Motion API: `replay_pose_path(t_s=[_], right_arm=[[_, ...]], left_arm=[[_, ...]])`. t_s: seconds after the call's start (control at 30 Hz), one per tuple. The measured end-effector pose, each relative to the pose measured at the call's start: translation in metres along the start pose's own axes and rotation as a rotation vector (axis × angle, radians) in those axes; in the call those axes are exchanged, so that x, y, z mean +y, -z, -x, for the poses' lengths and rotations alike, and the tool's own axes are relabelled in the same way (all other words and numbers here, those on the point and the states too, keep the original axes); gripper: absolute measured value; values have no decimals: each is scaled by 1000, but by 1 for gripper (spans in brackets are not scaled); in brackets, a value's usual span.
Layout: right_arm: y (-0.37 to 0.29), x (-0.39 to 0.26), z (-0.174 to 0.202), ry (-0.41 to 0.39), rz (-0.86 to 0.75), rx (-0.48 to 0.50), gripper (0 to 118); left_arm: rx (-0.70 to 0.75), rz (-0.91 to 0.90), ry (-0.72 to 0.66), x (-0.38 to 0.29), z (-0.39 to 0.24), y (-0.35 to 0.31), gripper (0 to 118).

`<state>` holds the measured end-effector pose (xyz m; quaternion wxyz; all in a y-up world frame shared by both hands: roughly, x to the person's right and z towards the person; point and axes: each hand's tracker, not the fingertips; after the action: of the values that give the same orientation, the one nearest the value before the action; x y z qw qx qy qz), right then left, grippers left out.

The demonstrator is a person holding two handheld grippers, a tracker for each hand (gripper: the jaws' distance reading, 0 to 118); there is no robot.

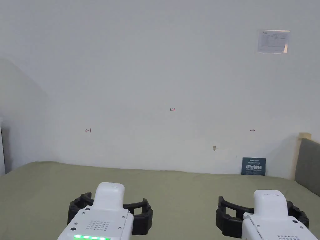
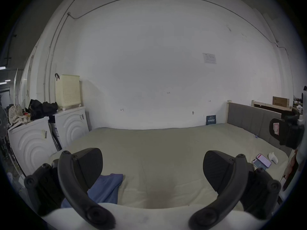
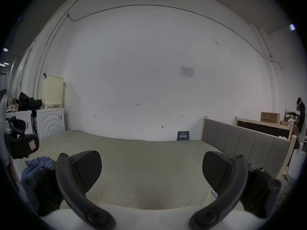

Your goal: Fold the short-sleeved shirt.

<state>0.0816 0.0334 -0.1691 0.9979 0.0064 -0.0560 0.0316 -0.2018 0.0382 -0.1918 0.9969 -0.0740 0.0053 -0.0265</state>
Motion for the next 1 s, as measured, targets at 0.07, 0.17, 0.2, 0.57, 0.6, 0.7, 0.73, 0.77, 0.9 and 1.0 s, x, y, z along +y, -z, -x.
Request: replay_pose_path(t_s=[0.07,0.17,0.2,0.57,0.6,0.7,0.73,0.77,0.9,1.0], right_arm=[[-1,-2,3,-3,-17,-23,118],[4,-1,2,19,37,11,118],[6,-2,0,31,47,28,118],[4,-6,3,-12,24,-1,118],[3,-6,4,-16,20,-3,118],[3,-6,4,-18,19,10,118],[3,-7,4,-18,19,14,118],[3,-7,4,-21,21,18,118],[4,-8,7,-29,37,16,118],[3,-9,7,-24,41,27,118]], left_arm=[[-6,-2,-12,0,0,-1,118],[0,-4,-8,0,-1,-1,118],[-6,-7,-9,-1,0,-2,118],[-13,-13,-7,1,-4,-1,118],[-13,-12,-8,1,-3,-1,118],[-16,-6,0,1,-4,-1,118],[-14,-6,3,1,-4,-1,118],[-15,-7,5,1,-4,-2,118],[-14,-2,0,1,-3,-1,118],[-17,1,-1,1,-3,-2,118]])
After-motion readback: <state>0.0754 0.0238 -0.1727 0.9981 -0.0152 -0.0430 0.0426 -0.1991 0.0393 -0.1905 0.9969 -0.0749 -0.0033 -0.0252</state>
